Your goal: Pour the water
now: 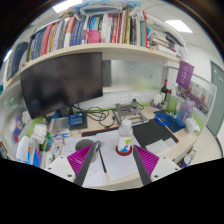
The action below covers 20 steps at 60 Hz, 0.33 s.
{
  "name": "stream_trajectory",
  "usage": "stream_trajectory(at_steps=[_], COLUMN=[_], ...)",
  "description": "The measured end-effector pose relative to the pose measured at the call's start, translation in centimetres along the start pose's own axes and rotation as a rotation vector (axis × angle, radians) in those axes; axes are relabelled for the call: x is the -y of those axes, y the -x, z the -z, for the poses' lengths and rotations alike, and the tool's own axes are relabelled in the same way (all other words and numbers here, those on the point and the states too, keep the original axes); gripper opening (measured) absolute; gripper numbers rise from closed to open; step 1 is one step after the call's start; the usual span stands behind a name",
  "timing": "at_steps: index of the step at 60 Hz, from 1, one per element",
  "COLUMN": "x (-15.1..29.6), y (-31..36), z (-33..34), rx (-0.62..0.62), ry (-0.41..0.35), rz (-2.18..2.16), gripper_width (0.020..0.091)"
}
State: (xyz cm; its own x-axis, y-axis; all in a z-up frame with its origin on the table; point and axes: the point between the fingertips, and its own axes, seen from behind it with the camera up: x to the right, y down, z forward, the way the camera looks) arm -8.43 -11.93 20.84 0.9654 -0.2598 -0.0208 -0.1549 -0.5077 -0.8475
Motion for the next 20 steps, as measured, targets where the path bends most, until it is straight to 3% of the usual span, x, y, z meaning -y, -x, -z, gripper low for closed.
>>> stream_trajectory(at_steps=[20], x=[1.3], y=[2.4], z=[4.1], rx=[-0.014], ry=[-0.034], rz=[0.015], gripper_width=[0.0805])
